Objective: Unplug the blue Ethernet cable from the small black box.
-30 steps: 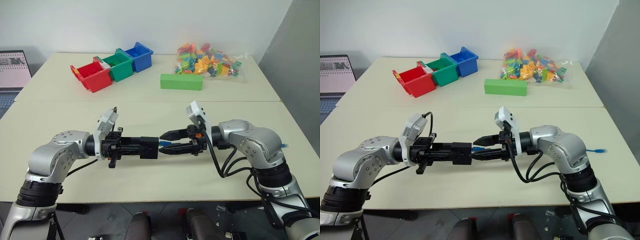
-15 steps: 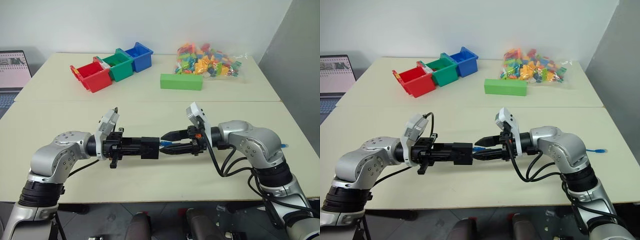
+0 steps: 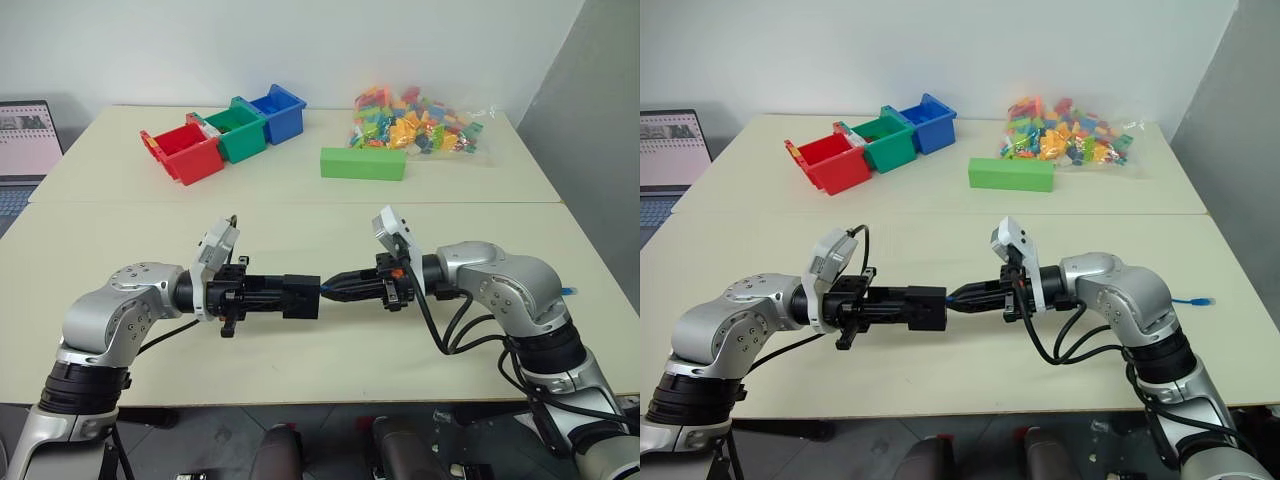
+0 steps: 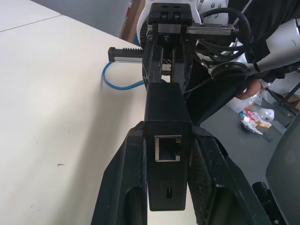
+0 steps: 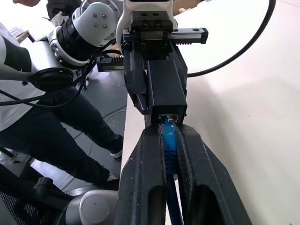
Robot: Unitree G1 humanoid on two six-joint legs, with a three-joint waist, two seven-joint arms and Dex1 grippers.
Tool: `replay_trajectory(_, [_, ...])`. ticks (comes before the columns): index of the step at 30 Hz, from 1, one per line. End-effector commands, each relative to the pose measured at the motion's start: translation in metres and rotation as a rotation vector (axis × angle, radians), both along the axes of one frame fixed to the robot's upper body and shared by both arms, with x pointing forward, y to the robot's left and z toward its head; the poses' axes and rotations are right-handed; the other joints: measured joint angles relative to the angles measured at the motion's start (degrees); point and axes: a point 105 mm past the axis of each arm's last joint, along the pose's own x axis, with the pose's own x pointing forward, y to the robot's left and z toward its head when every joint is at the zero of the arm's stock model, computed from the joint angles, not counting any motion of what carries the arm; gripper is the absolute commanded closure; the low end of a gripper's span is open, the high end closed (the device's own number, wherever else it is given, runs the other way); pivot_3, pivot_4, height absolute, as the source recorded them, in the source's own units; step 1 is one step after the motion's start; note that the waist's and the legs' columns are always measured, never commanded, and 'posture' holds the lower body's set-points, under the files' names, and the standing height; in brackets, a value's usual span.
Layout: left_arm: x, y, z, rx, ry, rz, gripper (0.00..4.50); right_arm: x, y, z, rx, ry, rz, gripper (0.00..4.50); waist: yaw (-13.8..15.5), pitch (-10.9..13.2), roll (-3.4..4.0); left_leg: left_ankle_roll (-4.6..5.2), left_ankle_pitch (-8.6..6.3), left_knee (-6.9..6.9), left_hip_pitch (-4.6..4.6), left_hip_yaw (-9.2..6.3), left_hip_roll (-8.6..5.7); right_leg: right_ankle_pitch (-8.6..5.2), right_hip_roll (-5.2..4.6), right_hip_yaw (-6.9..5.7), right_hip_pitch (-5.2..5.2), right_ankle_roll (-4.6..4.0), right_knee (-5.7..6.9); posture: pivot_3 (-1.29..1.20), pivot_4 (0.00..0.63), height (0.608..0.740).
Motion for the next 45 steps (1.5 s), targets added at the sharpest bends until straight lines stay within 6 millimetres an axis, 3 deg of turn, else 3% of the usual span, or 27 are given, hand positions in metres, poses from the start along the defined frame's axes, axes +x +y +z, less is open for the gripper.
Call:
replay_trajectory(1, [-0.006,-0.004,0.009,-0.01,-0.045,-0.034,3.73,-0.003,0.002,0.004,-0.015,-0.038,0.025,4.46,0.0,0.0,0.0,0.0,0.0,0.0,0.0,0.0,0.0,0.0,0.0,0.0,0.0,0.0,0.0,0.0,0.15,0.74])
replay_trajectory(6, [-0.004,0.005,0.007,0.002,-0.046,0.014,3.73,0.006,-0.012,-0.005,-0.062,-0.033,-0.02,4.46,0.0,0.0,0.0,0.0,0.0,0.0,0.0,0.0,0.0,0.0,0.0,0.0,0.0,0.0,-0.01,0.0,0.15,0.74])
replay_trajectory(14, [0.001,0.033,0.003,-0.014,-0.036,0.206,3.73,0.037,-0.049,-0.027,-0.133,-0.062,-0.233,4.47,0.0,0.0,-0.01,0.0,0.0,-0.04,0.0,0.01,0.0,-0.01,-0.01,0.03,-0.02,-0.01,-0.05,0.0,0.15,0.74])
replay_trajectory(20, [0.019,0.04,-0.001,-0.023,-0.067,0.391,3.73,0.111,-0.065,-0.021,-0.142,-0.37,-0.694,4.47,-0.2,0.0,-0.01,0.0,0.0,-0.02,0.02,0.01,0.02,-0.01,0.0,0.1,-0.02,0.0,-0.03,0.0,0.15,0.74])
replay_trajectory(26, [0.038,0.036,-0.005,-0.025,-0.113,0.5,3.73,0.148,-0.078,-0.025,-0.209,-0.518,-0.95,4.47,-0.1,0.0,-0.01,-0.01,0.0,-0.03,-0.04,0.09,-0.01,0.06,-0.03,0.18,-0.04,-0.12,-0.05,0.0,0.15,0.74])
replay_trajectory(27, [0.041,0.035,-0.005,-0.029,-0.117,0.513,3.73,0.149,-0.078,-0.025,-0.207,-0.523,-0.957,3.76,0.0,0.0,-0.01,-0.01,0.0,-0.03,-0.04,0.09,-0.01,0.08,-0.04,0.19,-0.04,-0.15,-0.05,0.0,0.15,0.74])
replay_trajectory(30, [0.048,0.033,-0.005,-0.031,-0.141,0.55,3.73,0.151,-0.076,-0.022,-0.182,-0.535,-0.964,3.04,0.0,0.0,-0.01,-0.01,0.0,-0.04,-0.06,0.1,-0.01,0.12,-0.05,0.19,-0.04,-0.23,-0.07,0.0,0.15,0.74])
replay_trajectory(35, [0.069,0.036,-0.001,-0.026,-0.227,0.679,3.73,0.146,-0.08,-0.001,-0.126,-0.577,-0.958,1.89,0.1,0.0,-0.01,-0.01,0.0,-0.03,-0.05,0.12,-0.01,0.15,-0.05,0.17,-0.04,-0.27,-0.04,0.0,0.15,0.74])
replay_trajectory(38, [0.089,0.04,0.0,-0.014,-0.274,0.796,3.73,0.129,-0.068,0.014,-0.069,-0.587,-0.837,1.22,0.2,0.0,0.0,-0.01,0.0,-0.03,-0.04,0.11,-0.01,0.15,-0.04,0.17,-0.04,-0.27,-0.04,0.0,0.15,0.74])
replay_trajectory(39, [0.098,0.041,-0.001,-0.014,-0.298,0.837,3.73,0.115,-0.057,0.02,-0.042,-0.573,-0.744,1.05,0.3,0.0,0.0,-0.01,0.0,-0.03,-0.04,0.12,-0.01,0.15,-0.04,0.16,-0.04,-0.27,-0.04,0.0,0.15,0.74])
replay_trajectory(41, [0.109,0.042,0.001,-0.027,-0.352,0.89,3.73,0.095,-0.044,0.027,-0.013,-0.548,-0.626,1.05,0.5,0.0,0.0,-0.01,0.0,-0.03,-0.04,0.12,-0.02,0.15,-0.04,0.12,-0.04,-0.27,-0.03,0.0,0.15,0.74])
replay_trajectory(45, [0.143,0.076,0.01,-0.034,-0.515,1.208,3.73,0.056,-0.021,0.038,0.02,-0.458,-0.445,1.05,0.6,0.0,-0.02,0.0,0.0,-0.01,-0.05,0.09,0.01,0.17,-0.02,0.09,-0.03,-0.27,-0.04,0.0,0.15,0.74])
